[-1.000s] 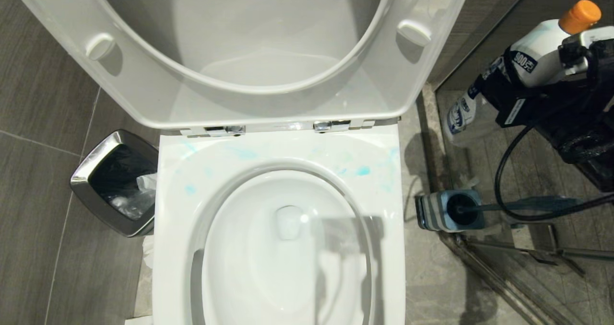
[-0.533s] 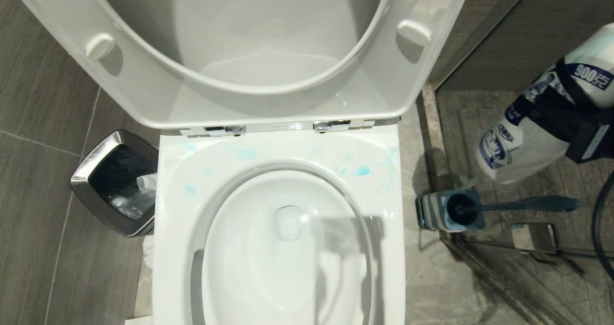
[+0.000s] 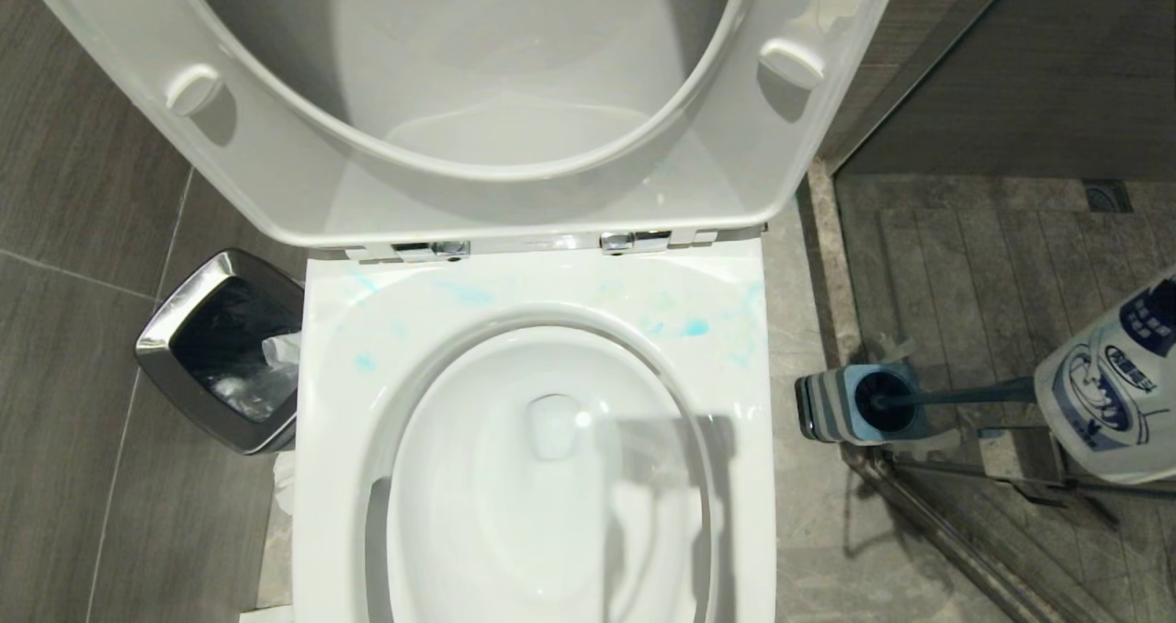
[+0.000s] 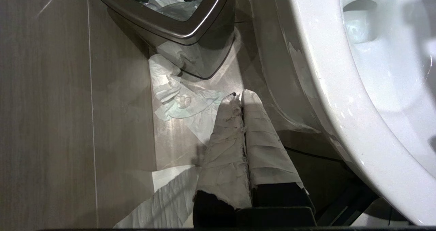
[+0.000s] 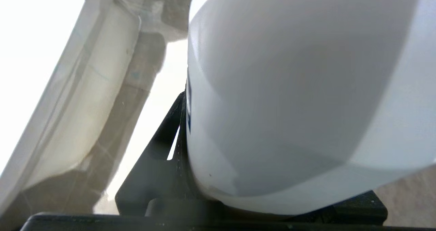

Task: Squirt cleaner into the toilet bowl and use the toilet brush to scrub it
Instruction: Pour in the cleaning agent

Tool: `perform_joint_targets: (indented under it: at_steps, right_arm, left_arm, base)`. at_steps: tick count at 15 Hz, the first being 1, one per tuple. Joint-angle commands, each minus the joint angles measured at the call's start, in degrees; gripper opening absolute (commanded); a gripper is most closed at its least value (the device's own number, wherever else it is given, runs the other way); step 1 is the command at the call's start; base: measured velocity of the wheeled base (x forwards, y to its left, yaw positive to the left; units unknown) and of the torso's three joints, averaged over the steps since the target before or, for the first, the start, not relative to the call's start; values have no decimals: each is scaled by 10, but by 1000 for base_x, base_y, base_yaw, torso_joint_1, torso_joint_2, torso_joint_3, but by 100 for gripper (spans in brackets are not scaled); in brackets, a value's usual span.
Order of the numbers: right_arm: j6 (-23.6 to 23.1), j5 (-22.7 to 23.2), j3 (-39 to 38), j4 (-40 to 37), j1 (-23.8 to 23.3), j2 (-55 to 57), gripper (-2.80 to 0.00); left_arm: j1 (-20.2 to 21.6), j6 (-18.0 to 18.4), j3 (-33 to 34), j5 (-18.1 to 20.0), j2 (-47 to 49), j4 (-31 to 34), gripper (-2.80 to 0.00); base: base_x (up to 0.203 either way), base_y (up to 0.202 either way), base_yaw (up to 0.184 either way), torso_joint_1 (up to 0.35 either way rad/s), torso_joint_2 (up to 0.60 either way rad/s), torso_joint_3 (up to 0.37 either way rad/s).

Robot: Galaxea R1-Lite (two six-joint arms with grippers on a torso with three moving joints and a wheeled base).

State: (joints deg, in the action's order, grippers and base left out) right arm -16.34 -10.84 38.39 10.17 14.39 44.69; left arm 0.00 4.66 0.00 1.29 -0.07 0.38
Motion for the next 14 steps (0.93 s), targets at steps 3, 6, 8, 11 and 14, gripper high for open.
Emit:
perform_joint_targets:
  at_steps: [3, 6, 8, 11, 14]
  right_arm:
    - [-1, -3, -11, -23, 0, -52, -280]
    - [-4, -1, -17, -23, 0, -52, -280]
    - [-4, -1, -18, -22, 0, -52, -280]
    - [-7, -1, -22, -22, 0, -60, -280]
    - [-8, -1, -29, -22, 0, -67, -280]
  left_arm:
    - [0, -2, 1, -2, 1, 1, -280]
    - [0, 0, 0, -1, 1, 0, -280]
    - [0, -1, 0, -1, 1, 0, -280]
    - [0, 0, 1, -1, 1, 0, -280]
    - [0, -1, 1, -1, 1, 0, -280]
  base:
    - [0, 0, 0, 0, 0, 0]
    - [0, 0, 0, 0, 0, 0]
    - [0, 0, 0, 2, 2, 109]
    - [0, 0, 0, 3, 3, 178]
    - [0, 0, 0, 1, 3, 201]
